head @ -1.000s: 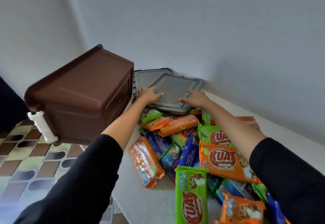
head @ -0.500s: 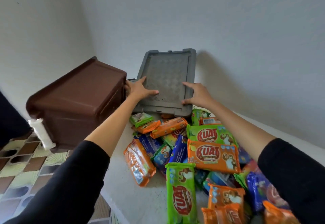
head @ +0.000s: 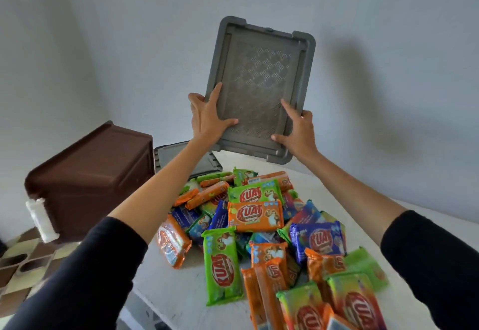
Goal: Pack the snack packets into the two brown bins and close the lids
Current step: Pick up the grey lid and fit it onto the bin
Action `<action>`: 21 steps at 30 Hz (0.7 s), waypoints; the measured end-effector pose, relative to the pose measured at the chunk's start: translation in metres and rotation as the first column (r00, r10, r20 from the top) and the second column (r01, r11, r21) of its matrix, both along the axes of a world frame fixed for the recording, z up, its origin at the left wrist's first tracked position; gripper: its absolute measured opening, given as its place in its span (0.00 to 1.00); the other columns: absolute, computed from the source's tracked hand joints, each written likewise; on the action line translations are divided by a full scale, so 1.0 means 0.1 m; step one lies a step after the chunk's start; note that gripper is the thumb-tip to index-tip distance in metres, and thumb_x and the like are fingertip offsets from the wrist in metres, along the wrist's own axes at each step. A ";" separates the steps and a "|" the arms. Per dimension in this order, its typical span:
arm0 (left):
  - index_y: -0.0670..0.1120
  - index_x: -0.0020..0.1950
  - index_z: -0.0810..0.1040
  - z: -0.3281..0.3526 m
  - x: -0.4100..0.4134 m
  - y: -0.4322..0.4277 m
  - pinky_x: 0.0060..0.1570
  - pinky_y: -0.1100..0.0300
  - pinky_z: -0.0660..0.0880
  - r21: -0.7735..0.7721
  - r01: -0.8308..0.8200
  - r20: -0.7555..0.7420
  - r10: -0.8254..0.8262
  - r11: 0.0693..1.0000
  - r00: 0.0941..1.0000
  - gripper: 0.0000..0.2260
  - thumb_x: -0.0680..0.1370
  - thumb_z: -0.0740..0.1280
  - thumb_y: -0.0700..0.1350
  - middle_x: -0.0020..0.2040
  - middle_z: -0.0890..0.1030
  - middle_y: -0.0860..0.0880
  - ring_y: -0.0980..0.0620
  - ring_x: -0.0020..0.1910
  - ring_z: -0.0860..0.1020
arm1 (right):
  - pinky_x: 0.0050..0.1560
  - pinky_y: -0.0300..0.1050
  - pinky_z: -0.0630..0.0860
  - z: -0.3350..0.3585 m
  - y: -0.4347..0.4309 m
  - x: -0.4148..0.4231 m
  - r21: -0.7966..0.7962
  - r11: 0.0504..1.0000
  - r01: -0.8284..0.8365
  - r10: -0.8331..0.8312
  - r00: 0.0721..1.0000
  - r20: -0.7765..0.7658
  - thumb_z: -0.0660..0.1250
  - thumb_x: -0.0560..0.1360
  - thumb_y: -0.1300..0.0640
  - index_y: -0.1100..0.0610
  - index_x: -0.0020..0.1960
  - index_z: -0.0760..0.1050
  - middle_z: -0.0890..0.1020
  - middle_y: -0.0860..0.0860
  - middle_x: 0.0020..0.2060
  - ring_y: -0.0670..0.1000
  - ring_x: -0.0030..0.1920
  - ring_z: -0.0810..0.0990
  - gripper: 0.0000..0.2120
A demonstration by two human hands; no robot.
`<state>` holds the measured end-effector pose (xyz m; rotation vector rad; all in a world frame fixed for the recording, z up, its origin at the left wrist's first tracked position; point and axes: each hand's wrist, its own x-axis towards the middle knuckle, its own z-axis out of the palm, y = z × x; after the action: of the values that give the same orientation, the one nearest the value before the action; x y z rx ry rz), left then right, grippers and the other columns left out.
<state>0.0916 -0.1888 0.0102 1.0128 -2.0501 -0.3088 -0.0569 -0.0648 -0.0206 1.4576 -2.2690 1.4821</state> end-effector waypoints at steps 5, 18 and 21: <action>0.54 0.75 0.53 -0.02 -0.68 0.75 0.58 0.50 0.72 0.001 0.117 -0.014 -0.117 0.993 0.993 0.43 0.68 0.75 0.52 0.65 0.58 0.40 0.42 0.63 0.64 | 0.69 0.48 0.65 0.09 0.93 -0.53 0.012 0.989 0.148 -0.147 0.986 -0.074 0.74 0.68 0.61 0.48 0.75 0.58 0.62 0.60 0.67 0.60 0.68 0.67 0.41; 0.53 0.75 0.54 -0.29 -2.43 3.05 0.57 0.54 0.74 0.082 0.393 -0.113 -0.383 0.916 0.917 0.43 0.68 0.76 0.46 0.65 0.59 0.40 0.43 0.62 0.66 | 0.63 0.51 0.71 -0.07 3.46 -1.86 0.062 0.888 0.456 -0.443 0.883 -0.157 0.74 0.68 0.62 0.44 0.75 0.54 0.62 0.59 0.67 0.60 0.65 0.70 0.43; 0.54 0.76 0.50 -0.35 -2.76 3.41 0.58 0.52 0.73 0.109 0.419 -0.064 -0.414 0.902 0.908 0.46 0.67 0.76 0.46 0.66 0.58 0.40 0.43 0.63 0.65 | 0.60 0.52 0.73 -0.18 3.84 -2.09 0.065 0.856 0.512 -0.496 0.851 -0.175 0.73 0.69 0.63 0.45 0.75 0.52 0.61 0.59 0.66 0.61 0.63 0.70 0.44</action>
<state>-0.1843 0.1517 -0.0247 0.6178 -2.2226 -0.6765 -0.2658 0.3193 -0.0382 0.8436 -2.4091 1.0626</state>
